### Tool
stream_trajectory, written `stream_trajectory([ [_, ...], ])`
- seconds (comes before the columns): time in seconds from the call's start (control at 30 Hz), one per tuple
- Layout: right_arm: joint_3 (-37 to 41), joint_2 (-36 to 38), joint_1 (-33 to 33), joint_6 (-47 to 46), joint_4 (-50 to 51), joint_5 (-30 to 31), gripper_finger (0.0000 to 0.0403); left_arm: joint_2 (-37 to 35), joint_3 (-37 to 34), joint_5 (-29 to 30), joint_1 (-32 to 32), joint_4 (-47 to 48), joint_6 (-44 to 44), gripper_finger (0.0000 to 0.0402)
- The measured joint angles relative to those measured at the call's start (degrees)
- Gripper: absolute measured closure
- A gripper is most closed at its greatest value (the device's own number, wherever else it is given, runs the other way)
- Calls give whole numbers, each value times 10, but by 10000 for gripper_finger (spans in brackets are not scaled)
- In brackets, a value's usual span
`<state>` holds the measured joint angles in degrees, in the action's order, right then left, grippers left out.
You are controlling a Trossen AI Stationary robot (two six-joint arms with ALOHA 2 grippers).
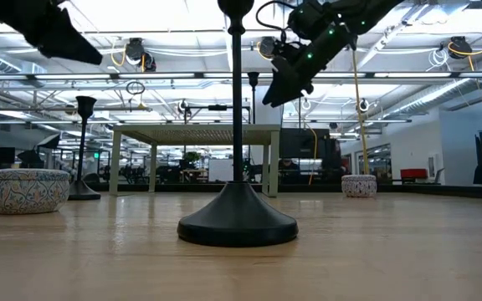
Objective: Pick & Place candle stick holders
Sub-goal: Put the top black candle holder on the shelf
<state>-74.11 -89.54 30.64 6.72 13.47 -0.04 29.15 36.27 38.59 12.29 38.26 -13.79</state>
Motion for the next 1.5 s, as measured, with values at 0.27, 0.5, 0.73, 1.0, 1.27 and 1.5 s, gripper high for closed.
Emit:
stream_trajectory([
  [0.27,0,0,-22,0,2,0,158,1,0,0,0,95,-78,252],
  [0.5,0,0,-31,0,2,0,159,12,0,-26,0,122,-132,204],
  [0.73,0,0,-37,0,2,0,160,66,-1,-25,-1,164,-226,177],
  [1.0,0,0,-42,0,2,0,160,140,-1,-21,-1,164,-293,176],
  [1.27,0,0,-41,0,1,0,161,206,-1,-21,-1,164,-413,176],
  [1.5,0,0,-41,0,1,0,161,269,-1,-6,-1,164,-493,176],
])
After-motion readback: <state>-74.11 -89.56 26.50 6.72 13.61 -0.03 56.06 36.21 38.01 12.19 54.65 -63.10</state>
